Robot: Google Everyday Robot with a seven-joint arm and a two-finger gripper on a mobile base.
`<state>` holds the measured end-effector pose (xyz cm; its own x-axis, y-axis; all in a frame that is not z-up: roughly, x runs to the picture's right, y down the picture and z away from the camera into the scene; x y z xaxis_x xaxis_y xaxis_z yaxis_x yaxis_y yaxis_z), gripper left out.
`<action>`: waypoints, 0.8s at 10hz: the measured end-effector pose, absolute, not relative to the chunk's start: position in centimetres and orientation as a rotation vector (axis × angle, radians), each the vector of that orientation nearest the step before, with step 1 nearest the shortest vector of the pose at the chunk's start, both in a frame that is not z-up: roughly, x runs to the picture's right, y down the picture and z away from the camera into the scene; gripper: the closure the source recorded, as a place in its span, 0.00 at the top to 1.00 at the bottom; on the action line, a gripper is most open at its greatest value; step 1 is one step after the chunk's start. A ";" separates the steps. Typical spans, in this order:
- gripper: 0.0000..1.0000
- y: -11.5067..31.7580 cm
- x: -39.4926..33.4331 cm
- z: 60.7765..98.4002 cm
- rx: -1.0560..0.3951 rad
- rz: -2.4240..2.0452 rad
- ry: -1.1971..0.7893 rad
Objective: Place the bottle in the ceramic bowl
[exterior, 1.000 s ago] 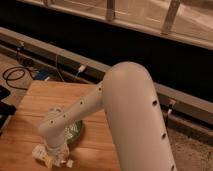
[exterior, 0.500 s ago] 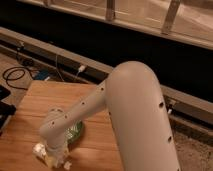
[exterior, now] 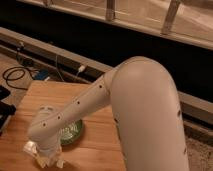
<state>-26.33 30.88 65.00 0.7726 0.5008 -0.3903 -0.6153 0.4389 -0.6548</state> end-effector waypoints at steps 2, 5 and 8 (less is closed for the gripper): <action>0.00 27.3 -27.3 61.7 -0.771 0.666 0.128; 0.00 21.8 -26.4 60.6 -0.660 0.687 0.153; 0.00 17.1 -23.1 64.5 -0.598 0.744 0.207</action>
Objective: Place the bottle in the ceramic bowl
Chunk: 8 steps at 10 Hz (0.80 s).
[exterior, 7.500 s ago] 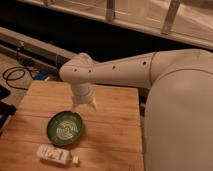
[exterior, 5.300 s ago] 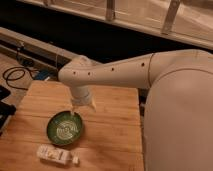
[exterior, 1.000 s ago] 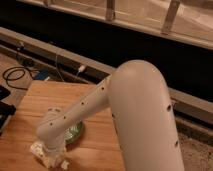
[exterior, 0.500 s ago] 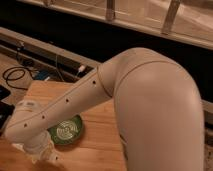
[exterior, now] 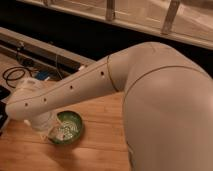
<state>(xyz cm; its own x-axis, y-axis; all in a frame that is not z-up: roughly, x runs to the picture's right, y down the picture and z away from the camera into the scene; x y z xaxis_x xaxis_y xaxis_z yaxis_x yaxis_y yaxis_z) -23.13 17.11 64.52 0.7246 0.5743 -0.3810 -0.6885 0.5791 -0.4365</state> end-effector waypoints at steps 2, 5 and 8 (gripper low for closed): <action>0.00 16.5 -20.7 68.2 -0.592 0.799 0.246; 0.00 19.1 -19.2 72.7 -0.639 0.872 0.261; 0.00 21.2 -20.6 73.4 -0.697 0.891 0.216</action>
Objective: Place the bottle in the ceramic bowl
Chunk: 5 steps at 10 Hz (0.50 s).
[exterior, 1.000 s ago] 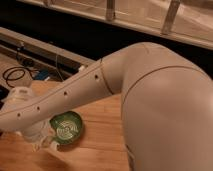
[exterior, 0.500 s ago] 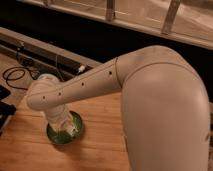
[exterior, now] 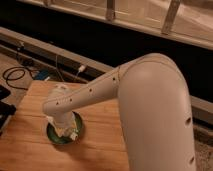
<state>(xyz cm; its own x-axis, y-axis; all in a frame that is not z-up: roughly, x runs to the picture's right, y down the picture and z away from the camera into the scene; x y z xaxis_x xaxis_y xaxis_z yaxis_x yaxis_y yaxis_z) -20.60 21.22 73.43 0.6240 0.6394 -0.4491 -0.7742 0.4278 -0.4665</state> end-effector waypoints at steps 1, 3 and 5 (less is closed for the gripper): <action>0.00 21.3 -20.8 73.3 -0.703 0.892 0.201; 0.00 20.6 -21.4 72.0 -0.702 0.891 0.147; 0.02 20.1 -22.2 70.7 -0.695 0.872 0.115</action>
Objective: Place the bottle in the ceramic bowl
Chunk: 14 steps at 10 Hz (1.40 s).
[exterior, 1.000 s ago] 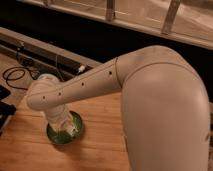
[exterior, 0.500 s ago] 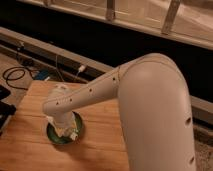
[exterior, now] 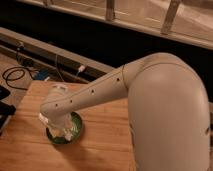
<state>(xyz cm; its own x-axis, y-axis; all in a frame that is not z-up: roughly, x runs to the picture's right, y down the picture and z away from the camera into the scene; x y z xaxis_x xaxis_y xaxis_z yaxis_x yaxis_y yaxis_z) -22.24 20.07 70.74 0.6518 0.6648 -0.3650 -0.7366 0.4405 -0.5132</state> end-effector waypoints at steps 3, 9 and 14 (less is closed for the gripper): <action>0.24 20.1 -22.1 70.8 -0.695 0.874 0.118; 0.79 20.1 -22.1 70.8 -0.695 0.875 0.117; 0.80 20.1 -22.1 70.8 -0.695 0.873 0.117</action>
